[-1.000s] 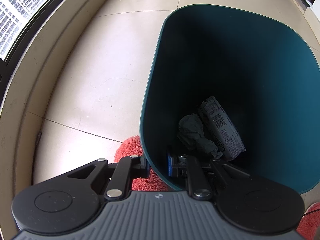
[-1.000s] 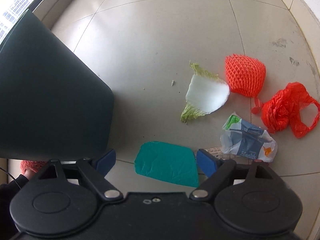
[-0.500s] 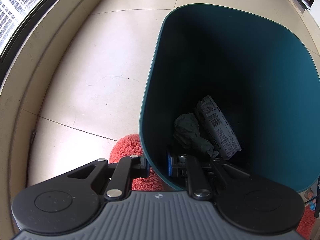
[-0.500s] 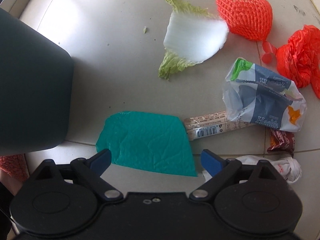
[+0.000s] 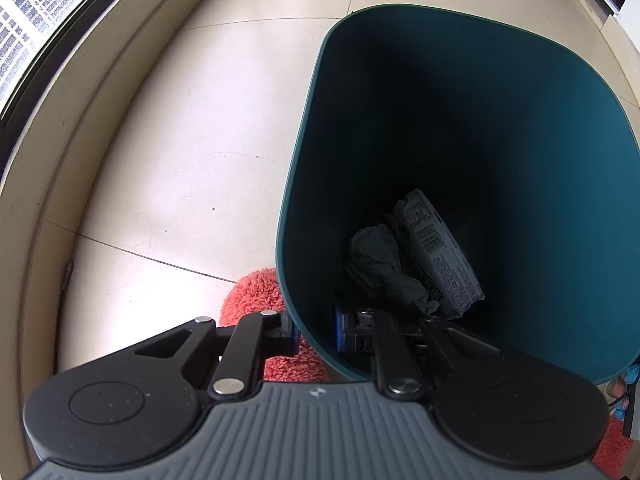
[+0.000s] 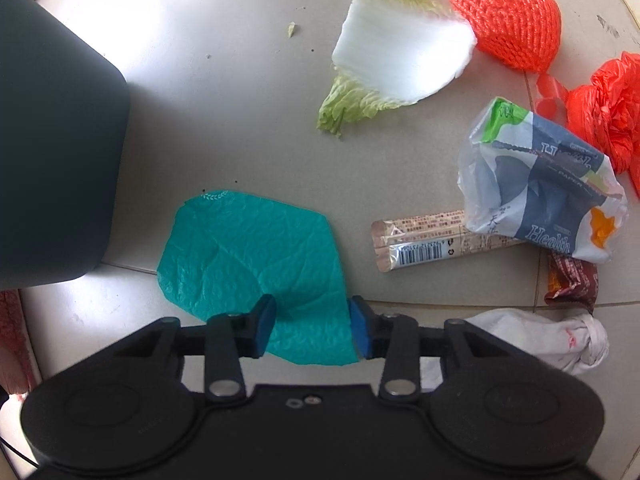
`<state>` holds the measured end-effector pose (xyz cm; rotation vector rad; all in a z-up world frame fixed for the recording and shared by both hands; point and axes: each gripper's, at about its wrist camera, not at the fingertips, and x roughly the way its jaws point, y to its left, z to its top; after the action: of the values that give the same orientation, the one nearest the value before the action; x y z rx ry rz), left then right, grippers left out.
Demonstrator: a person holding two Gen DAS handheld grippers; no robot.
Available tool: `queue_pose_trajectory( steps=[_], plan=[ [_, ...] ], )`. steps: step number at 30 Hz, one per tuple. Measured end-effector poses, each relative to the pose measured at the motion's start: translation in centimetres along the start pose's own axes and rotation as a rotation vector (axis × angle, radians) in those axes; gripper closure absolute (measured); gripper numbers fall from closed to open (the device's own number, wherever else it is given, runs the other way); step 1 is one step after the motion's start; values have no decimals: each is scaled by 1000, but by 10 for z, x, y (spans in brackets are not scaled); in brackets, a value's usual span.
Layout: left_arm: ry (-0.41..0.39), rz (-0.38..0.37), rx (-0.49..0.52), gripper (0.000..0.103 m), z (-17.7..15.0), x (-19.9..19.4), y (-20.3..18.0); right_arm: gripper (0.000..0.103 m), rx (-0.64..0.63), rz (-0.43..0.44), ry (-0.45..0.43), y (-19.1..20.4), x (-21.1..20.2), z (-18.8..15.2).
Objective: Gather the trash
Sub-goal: 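Lift the teal cloth over the bin and open right tool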
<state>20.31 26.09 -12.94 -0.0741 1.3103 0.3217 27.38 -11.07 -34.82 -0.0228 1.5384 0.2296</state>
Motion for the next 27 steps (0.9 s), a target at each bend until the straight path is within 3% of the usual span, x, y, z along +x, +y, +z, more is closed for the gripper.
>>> queue_pose_trajectory(
  steps=[4,10,18,27],
  plan=[
    [-4,2,4,88,0,-1,0,98,-30,-41,-22,9,-3,-4],
    [3,3,0,88,0,1,-1,101,-65,-30,-58,18,-37,-3],
    [6,6,-1,88,1,1,-1,103,-199,-38,-184,37,-128,9],
    [5,24,3,88,0,2,-4,103,-193,14,-320,44,-211,12]
  ],
)
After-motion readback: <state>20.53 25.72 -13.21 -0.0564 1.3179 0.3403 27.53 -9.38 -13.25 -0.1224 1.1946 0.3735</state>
